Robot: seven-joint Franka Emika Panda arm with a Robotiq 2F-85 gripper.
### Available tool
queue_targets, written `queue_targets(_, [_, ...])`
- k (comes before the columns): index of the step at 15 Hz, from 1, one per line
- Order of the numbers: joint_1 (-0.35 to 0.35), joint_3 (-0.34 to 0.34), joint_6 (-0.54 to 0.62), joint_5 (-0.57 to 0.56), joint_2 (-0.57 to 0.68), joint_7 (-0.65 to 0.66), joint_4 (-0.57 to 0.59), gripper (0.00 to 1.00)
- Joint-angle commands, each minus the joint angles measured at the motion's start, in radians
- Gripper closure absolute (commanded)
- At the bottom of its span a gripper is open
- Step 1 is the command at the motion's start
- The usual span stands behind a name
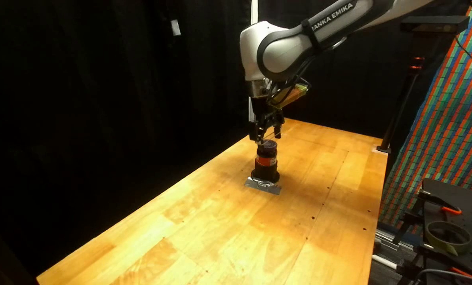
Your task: Put a rubber band on the bottom of the cup
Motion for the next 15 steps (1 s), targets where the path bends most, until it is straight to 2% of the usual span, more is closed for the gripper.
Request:
queue_targets(1, [0.020,-0.033,-0.090,-0.020,0.152,-0.033,0.239,0.00])
queue_targets(4, [0.024,-0.046,-0.114,-0.016,0.226,-0.041,0.349,0.00])
queue_targets(7, [0.019,-0.048,-0.186,-0.005,0.284,-0.060,0.439,0.00])
queue_targets(15, [0.003,-0.025,-0.378,0.021,0.368,-0.170,0.593,0.00])
